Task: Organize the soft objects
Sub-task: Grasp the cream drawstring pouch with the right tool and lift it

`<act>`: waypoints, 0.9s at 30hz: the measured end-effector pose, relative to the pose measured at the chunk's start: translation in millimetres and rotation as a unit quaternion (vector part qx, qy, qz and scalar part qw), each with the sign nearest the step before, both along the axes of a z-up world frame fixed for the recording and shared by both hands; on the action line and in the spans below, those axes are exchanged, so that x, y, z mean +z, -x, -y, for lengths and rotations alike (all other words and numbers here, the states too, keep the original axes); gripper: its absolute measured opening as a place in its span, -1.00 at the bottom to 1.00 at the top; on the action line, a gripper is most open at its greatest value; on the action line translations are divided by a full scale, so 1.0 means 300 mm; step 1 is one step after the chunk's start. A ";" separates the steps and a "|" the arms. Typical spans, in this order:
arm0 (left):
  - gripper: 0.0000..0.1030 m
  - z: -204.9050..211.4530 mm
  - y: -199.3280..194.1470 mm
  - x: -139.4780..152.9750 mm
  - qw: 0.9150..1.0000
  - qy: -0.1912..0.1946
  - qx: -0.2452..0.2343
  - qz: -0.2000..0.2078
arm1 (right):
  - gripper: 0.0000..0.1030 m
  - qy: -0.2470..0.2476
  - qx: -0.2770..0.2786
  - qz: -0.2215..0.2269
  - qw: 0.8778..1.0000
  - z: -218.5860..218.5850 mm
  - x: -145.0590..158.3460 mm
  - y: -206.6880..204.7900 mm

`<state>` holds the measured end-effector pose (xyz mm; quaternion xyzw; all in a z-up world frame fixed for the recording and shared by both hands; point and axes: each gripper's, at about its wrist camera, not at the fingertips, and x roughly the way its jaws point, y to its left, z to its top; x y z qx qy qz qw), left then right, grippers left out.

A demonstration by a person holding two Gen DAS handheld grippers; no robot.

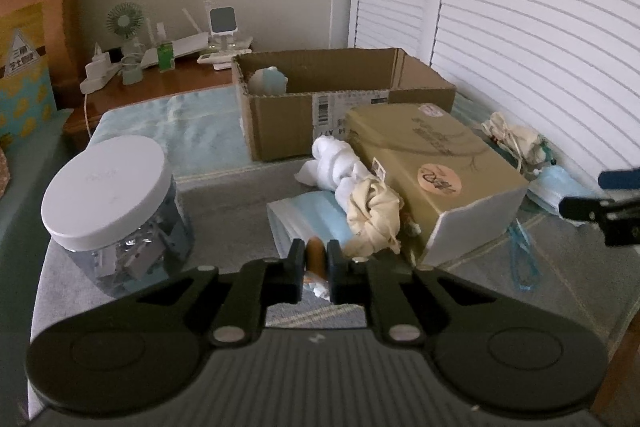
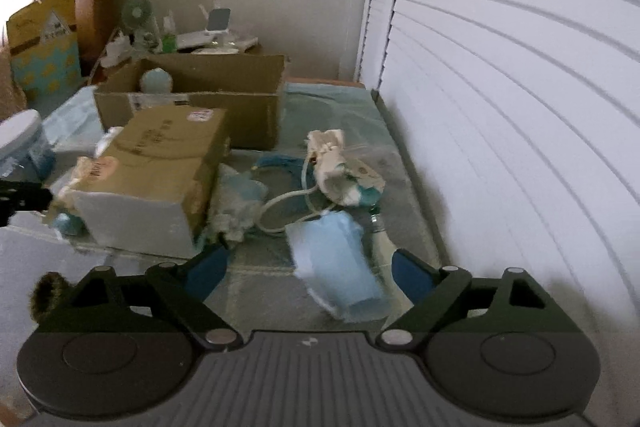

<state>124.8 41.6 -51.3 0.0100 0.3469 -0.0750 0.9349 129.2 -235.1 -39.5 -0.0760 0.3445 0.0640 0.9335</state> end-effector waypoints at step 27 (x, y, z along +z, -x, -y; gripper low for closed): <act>-0.82 0.007 -0.032 0.002 0.999 -0.005 -0.028 -0.019 | 0.16 -0.063 -0.043 -0.033 0.997 0.052 -0.052 -0.351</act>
